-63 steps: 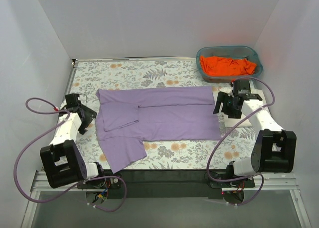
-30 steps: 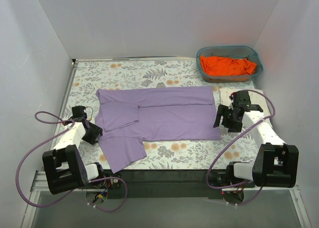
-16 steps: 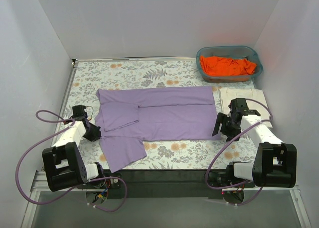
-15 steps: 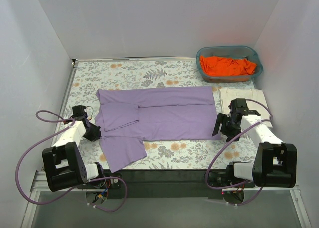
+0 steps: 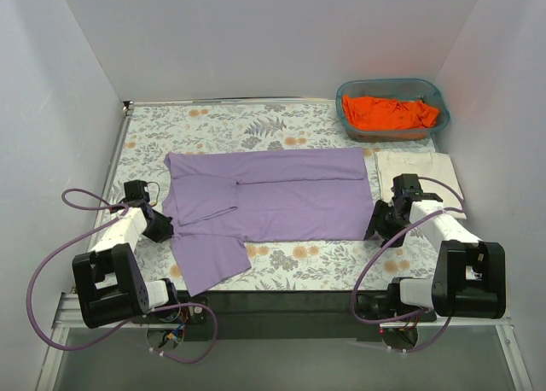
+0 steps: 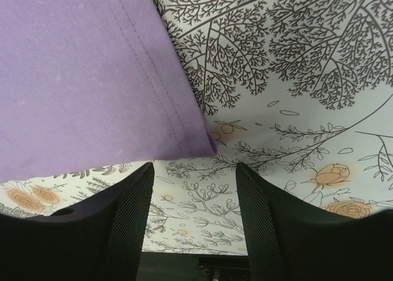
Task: Fold and stack the t-shirts
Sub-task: Fold the tshirt
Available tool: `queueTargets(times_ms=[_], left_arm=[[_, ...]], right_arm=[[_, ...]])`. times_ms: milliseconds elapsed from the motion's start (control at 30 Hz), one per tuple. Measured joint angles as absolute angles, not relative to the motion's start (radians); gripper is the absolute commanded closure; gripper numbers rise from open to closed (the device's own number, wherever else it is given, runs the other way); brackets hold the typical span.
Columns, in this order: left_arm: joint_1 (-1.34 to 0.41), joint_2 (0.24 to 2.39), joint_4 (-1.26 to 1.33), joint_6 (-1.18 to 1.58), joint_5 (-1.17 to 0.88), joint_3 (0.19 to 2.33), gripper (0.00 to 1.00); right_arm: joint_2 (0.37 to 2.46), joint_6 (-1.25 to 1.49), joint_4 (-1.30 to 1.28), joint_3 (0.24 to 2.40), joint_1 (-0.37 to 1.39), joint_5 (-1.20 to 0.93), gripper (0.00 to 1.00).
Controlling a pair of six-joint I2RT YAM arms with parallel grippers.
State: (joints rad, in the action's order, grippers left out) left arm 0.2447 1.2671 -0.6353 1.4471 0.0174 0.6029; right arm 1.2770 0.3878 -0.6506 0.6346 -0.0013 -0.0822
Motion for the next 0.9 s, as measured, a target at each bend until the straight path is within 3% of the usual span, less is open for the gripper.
queueTargets(times_ms=[400,600,900], left_arm=[[0.245,1.268,-0.635,1.447,0.018,0.603,1.0],[0.245,1.268,-0.635,1.447,0.018,0.603,1.0],[0.245,1.268,-0.639,1.452,0.022,0.605,1.0]], right_arm=[[1.258,0.436,-0.62,0.615,-0.002,-0.08,0.49],[1.258,0.453,-0.581,0.608,-0.003,-0.088,0.56],[1.259,0.463,-0.527,0.59,-0.004,-0.083,0.93]])
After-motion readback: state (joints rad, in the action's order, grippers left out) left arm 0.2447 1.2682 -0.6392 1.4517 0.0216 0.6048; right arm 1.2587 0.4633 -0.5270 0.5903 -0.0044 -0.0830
